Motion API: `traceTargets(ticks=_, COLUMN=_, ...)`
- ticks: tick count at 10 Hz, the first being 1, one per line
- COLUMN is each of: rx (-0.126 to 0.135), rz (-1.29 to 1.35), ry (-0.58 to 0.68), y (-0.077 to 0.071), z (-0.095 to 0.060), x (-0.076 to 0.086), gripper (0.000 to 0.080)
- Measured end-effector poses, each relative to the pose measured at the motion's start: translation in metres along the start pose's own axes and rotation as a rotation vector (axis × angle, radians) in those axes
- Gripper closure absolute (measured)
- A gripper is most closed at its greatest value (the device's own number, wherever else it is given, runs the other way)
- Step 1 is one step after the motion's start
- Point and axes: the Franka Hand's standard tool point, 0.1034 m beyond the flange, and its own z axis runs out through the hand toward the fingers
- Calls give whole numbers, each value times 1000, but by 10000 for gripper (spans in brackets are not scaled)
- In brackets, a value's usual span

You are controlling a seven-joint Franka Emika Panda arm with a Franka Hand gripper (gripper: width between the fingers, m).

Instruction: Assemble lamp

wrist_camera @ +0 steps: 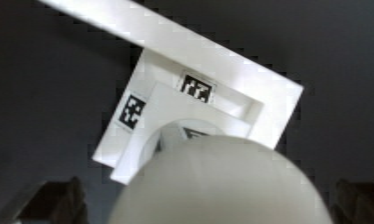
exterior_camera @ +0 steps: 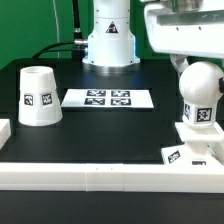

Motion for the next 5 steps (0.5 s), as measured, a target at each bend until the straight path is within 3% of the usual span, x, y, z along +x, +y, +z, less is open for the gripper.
traceTargets(ticks=5, rx=1, rz=-349, ry=0, y=0, z=0, x=0, gripper=100)
